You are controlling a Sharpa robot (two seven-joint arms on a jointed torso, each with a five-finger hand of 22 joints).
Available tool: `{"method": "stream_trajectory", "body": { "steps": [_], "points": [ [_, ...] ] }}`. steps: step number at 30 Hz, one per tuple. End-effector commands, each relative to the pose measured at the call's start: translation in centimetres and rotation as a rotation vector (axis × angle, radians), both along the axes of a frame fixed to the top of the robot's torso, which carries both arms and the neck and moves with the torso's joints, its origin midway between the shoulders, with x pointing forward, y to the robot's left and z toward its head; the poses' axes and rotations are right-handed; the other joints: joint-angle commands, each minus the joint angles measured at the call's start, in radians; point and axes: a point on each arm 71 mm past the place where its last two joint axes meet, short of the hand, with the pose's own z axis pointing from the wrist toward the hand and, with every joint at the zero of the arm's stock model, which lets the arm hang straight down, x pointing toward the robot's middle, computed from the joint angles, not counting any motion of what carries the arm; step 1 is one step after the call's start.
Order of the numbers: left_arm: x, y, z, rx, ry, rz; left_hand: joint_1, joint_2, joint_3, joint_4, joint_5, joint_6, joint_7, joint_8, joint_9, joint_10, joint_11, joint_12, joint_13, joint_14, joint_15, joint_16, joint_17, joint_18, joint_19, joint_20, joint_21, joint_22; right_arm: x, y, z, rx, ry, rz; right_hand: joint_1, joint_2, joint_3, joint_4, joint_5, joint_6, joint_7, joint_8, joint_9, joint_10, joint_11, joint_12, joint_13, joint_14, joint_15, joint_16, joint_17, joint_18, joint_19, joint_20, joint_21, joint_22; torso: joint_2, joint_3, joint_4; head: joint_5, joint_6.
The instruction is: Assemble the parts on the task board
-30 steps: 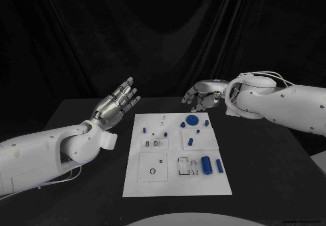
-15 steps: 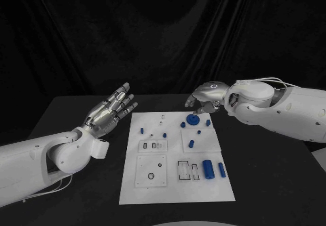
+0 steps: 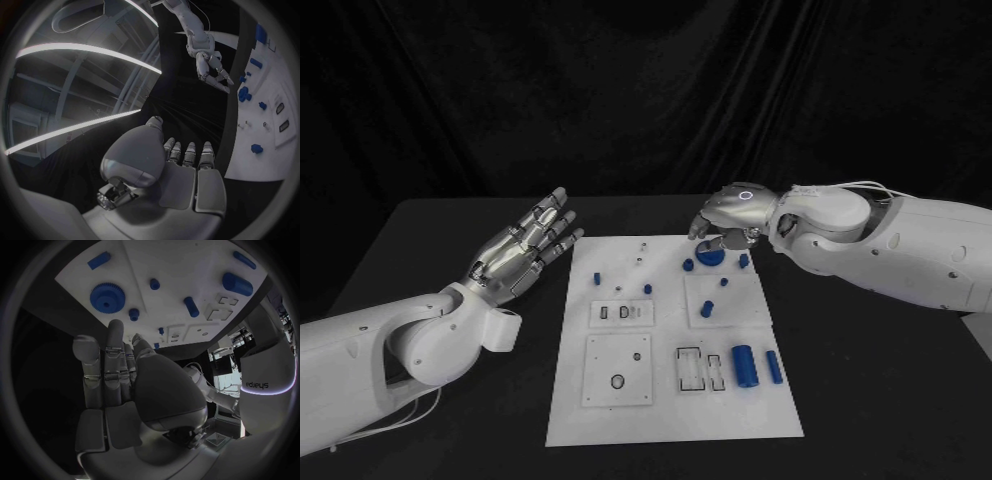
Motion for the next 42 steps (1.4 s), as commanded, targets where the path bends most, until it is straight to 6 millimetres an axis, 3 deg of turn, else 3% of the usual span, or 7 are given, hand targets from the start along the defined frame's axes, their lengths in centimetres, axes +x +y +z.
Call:
{"method": "stream_trajectory", "body": {
  "steps": [1, 7, 8, 14, 23, 32, 42],
  "points": [
    [0.0, -0.3, 0.3, 0.022, -0.051, -0.034, 0.011, 0.004, 0.000, -0.008, 0.007, -0.007, 0.005, 0.004, 0.000, 0.002, 0.009, -0.007, -0.001, 0.000, -0.001, -0.004, -0.001, 0.003, -0.001, -0.011, -0.003, -0.002, -0.3, 0.1, -0.3, 0.015, -0.036, 0.049, 0.001, -0.011, 0.005, 0.010, -0.003, -0.011, 0.004, -0.013, -0.005, 0.005, 0.002, -0.015, -0.001, 0.014, 0.005, 0.008, 0.009, -0.006, -0.003, 0.005, 0.008, 0.010, 0.015, 0.0007, 0.0050, -0.002, 0.007],
    [0.1, -0.6, 0.2, 0.028, -0.060, -0.052, 0.012, 0.006, 0.001, -0.008, 0.007, -0.010, 0.005, 0.003, -0.001, 0.002, 0.012, -0.007, -0.001, 0.000, 0.000, -0.004, -0.001, 0.003, -0.001, -0.011, -0.003, -0.002, -0.5, 0.0, -1.3, 0.020, -0.021, 0.063, 0.022, -0.026, 0.025, 0.012, 0.013, -0.045, -0.009, -0.045, -0.010, -0.024, 0.012, -0.062, -0.003, 0.004, 0.001, 0.019, 0.024, -0.006, -0.008, 0.004, 0.018, 0.027, 0.024, 0.0013, 0.0093, -0.006, 0.016],
    [0.1, -0.6, 0.2, 0.028, -0.061, -0.053, 0.012, 0.006, 0.001, -0.008, 0.007, -0.010, 0.005, 0.003, -0.001, 0.002, 0.012, -0.007, -0.001, 0.000, 0.000, -0.004, -0.001, 0.003, -0.001, -0.011, -0.003, -0.002, -0.6, 0.0, -1.4, 0.022, -0.020, 0.065, 0.032, -0.030, 0.032, 0.008, 0.021, -0.096, -0.027, -0.065, -0.012, -0.032, 0.015, -0.075, -0.002, 0.003, -0.002, 0.023, 0.028, -0.006, -0.007, 0.002, 0.025, 0.039, 0.024, 0.0014, 0.0093, -0.006, 0.017],
    [0.0, -0.5, 0.3, 0.026, -0.065, -0.055, 0.012, 0.007, 0.002, -0.008, 0.008, -0.011, 0.005, 0.003, -0.001, 0.002, 0.014, -0.007, -0.001, 0.000, 0.000, -0.004, -0.001, 0.003, -0.001, -0.010, -0.003, -0.002, -0.8, -0.1, -1.8, 0.028, -0.017, 0.071, 0.028, -0.045, 0.039, 0.006, 0.019, -0.137, -0.047, -0.068, -0.012, -0.090, 0.015, -0.095, -0.002, 0.001, -0.008, 0.036, 0.042, -0.007, -0.011, -0.004, 0.035, 0.058, 0.023, 0.0017, 0.0109, 0.000, 0.008],
    [-0.1, -0.1, 0.3, 0.030, -0.065, -0.045, 0.013, 0.007, 0.003, -0.009, 0.010, -0.008, 0.007, 0.003, -0.001, 0.002, 0.018, -0.007, -0.001, 0.000, -0.001, -0.004, -0.001, 0.003, -0.001, -0.012, -0.003, -0.002, -1.1, -0.2, -1.9, 0.032, -0.012, 0.072, 0.016, -0.047, 0.043, 0.008, 0.010, -0.092, -0.041, -0.058, -0.005, -0.097, 0.010, -0.085, 0.002, 0.000, -0.011, 0.053, 0.061, -0.013, -0.005, -0.006, 0.062, 0.103, 0.017, 0.0005, 0.0095, 0.008, -0.008],
    [-0.2, -0.1, 0.4, 0.028, -0.064, -0.048, 0.015, 0.007, 0.003, -0.010, 0.012, -0.005, 0.014, 0.004, 0.000, 0.002, 0.022, -0.007, -0.001, 0.000, -0.001, -0.004, -0.001, 0.002, -0.001, -0.013, -0.003, -0.002, -0.8, -0.2, -2.1, 0.023, -0.005, 0.061, 0.026, -0.045, 0.060, 0.002, 0.042, -0.061, -0.039, -0.050, -0.001, -0.091, 0.012, -0.088, 0.001, -0.008, -0.010, 0.062, 0.073, -0.014, -0.008, -0.006, 0.069, 0.118, 0.030, -0.0002, 0.0162, -0.003, 0.001],
    [-0.2, -0.2, 0.4, 0.026, -0.063, -0.054, 0.017, 0.008, 0.005, -0.013, 0.014, 0.000, 0.023, 0.006, 0.001, 0.002, 0.024, -0.007, -0.001, 0.000, 0.001, -0.004, -0.001, 0.001, -0.001, -0.014, -0.003, -0.002, -0.3, 0.2, -2.8, 0.011, 0.008, 0.057, 0.029, -0.047, 0.071, 0.002, 0.046, -0.028, -0.039, -0.043, 0.002, -0.088, 0.012, -0.088, 0.001, -0.011, -0.010, 0.071, 0.082, -0.017, -0.006, -0.006, 0.082, 0.140, 0.031, -0.0009, 0.0148, 0.000, 0.001]
  ]
}}
